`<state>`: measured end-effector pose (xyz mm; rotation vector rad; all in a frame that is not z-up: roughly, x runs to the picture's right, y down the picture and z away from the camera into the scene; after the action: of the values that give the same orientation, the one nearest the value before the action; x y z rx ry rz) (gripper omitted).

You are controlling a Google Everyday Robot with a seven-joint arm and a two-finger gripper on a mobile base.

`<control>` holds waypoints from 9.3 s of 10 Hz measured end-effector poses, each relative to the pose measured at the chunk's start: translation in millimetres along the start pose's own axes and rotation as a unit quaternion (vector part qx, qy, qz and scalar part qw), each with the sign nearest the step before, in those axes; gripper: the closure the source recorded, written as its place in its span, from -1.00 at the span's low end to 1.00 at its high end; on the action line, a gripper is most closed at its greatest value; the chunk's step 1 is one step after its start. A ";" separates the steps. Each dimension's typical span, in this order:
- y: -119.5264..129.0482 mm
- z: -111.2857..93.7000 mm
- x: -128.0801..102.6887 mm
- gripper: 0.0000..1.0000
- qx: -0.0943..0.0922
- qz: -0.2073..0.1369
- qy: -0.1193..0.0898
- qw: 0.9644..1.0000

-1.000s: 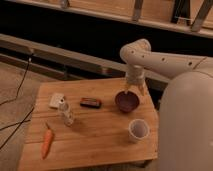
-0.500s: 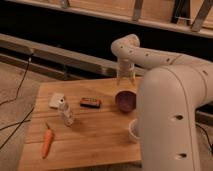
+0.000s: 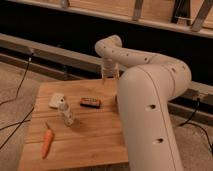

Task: Move the arm in a circular motion

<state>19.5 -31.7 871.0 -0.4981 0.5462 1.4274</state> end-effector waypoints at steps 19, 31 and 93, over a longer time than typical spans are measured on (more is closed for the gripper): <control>-55.4 -31.2 174.6 -0.30 -0.026 0.100 0.083 0.991; -39.0 -10.4 -0.4 -0.30 -0.009 0.063 0.039 0.997; 34.2 0.8 126.8 -0.30 -0.036 -0.044 0.112 0.992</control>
<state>-6.6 70.3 792.6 -0.7373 0.6443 1.3188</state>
